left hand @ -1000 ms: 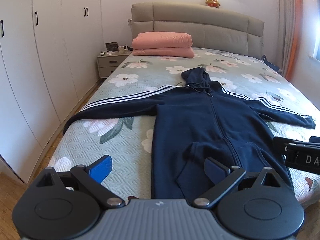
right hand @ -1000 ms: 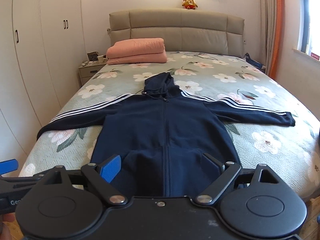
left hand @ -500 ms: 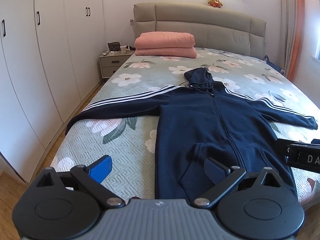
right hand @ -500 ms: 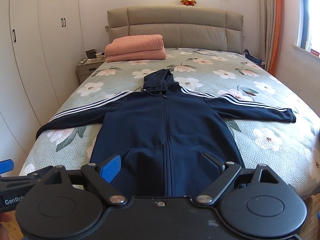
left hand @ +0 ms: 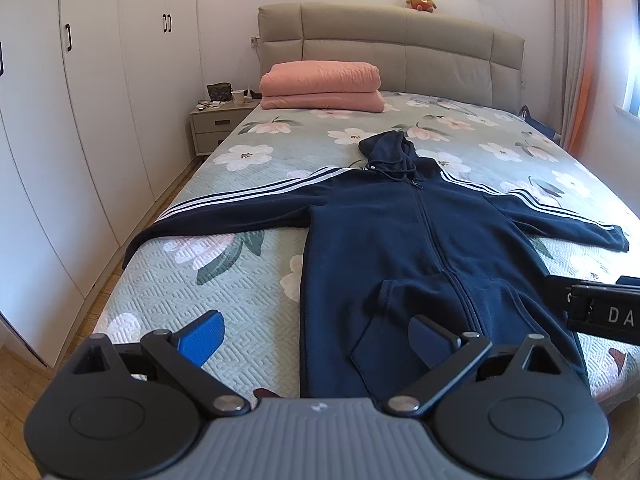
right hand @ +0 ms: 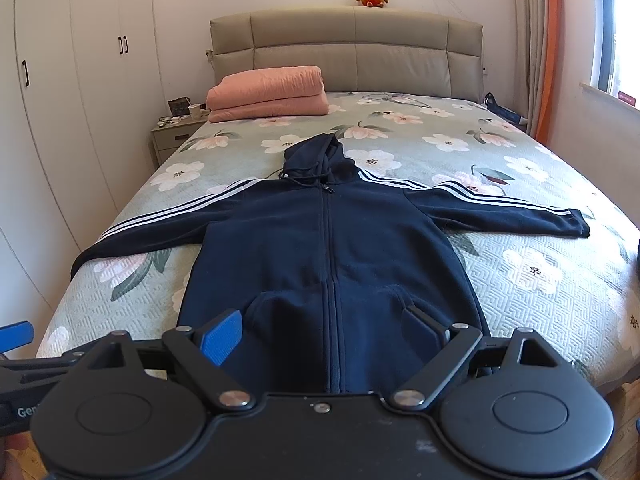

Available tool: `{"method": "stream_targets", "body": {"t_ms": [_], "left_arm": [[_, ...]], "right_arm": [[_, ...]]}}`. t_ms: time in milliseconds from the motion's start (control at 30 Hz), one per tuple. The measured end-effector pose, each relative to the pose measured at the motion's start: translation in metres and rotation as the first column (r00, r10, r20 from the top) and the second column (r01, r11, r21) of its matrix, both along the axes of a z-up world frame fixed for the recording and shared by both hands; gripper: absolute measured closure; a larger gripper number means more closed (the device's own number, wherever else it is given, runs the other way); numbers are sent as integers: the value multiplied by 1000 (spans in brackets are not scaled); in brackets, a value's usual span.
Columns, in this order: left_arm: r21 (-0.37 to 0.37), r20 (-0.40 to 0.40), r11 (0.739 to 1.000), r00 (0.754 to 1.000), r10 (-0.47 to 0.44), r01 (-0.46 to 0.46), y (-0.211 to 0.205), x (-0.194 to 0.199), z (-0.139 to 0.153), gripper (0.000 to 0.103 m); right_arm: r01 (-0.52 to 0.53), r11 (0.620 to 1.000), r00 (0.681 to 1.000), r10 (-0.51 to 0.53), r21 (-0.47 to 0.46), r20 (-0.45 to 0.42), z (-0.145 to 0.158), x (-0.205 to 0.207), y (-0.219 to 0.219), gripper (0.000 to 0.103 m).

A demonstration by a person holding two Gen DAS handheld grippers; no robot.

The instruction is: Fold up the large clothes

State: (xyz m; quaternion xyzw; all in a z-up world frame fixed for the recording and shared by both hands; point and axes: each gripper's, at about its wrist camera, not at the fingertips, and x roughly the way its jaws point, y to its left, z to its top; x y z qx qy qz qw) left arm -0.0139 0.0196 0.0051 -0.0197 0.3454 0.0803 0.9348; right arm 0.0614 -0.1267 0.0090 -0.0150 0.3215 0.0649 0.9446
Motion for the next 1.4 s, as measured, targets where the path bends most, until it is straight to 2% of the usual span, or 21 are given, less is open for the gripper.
{"method": "stream_targets", "body": {"t_ms": [833,1000,1133,1233,1400], "left_arm": [[-5,37,1000,999,-2,3,-2,-10,9,3],[1,55,1000,998,-12,12,-6,-1,12,2],[14,41,1000,999,-24,23,-13,30,4,1],[27,24,999,999,-41,40,-24,73,-14,1],[11,40,998,998,-55,55,-45,179,-61,1]], "right_arm": [[7,1000,1000,-7,11,15,1,-8,-3,1],[14,1000,1000,-14,11,18,-1,-4,-5,1],[28,1000,1000,-28,5,12,-12,20,-13,1],[27,1000,1000,-28,14,15,-31,56,-28,1],[53,998,999,-53,31,13,-85,164,-62,1]]}}
